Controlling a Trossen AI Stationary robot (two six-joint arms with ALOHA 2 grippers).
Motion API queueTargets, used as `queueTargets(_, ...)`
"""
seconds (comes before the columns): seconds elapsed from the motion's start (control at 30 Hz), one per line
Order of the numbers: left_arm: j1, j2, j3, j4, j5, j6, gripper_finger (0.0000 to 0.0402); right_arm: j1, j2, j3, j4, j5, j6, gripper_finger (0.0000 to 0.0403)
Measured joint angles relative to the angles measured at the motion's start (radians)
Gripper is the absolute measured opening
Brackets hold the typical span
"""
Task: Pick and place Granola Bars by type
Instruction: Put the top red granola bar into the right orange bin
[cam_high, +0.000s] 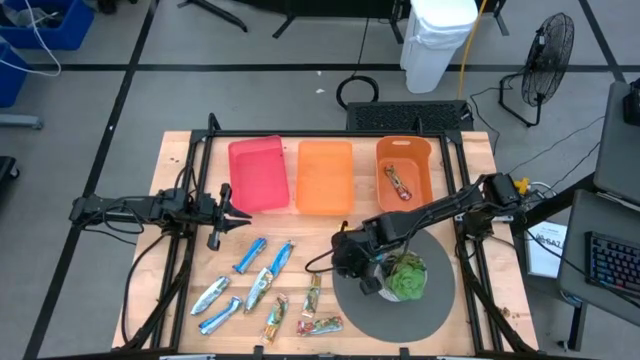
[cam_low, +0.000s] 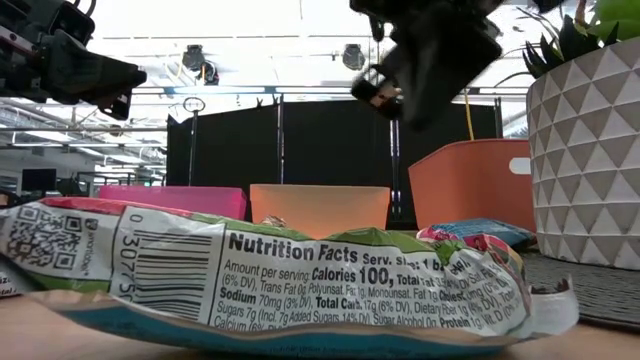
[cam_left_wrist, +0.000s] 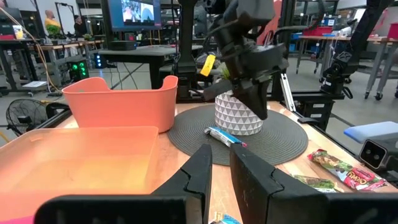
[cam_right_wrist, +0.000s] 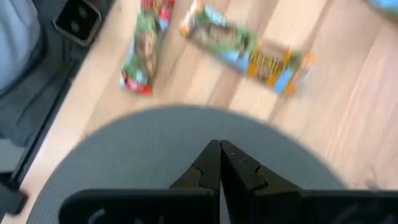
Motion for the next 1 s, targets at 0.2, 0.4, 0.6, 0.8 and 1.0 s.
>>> queueTargets(0.2, 0.0, 0.0, 0.0, 0.0, 0.0, 0.0, 0.0063, 0.0, 0.044, -0.006, 0.104, 0.0, -0.036, 0.0)
queueTargets(0.4, 0.0, 0.0, 0.0, -0.001, 0.0, 0.0, 0.0063, 0.003, 0.119, -0.008, 0.048, 0.0, -0.052, 0.0)
queueTargets(0.6, 0.0, 0.0, 0.0, 0.0, 0.0, 0.0, 0.0063, 0.005, 0.168, -0.008, 0.008, 0.019, -0.046, 0.0)
queueTargets(0.8, 0.0, 0.0, 0.0, -0.001, 0.0, 0.0, 0.0063, 0.001, 0.174, -0.008, -0.074, 0.201, -0.071, 0.0)
queueTargets(1.0, 0.0, 0.0, 0.0, 0.0, 0.0, 0.0, 0.0063, -0.008, 0.174, -0.008, -0.161, 0.372, -0.063, 0.0)
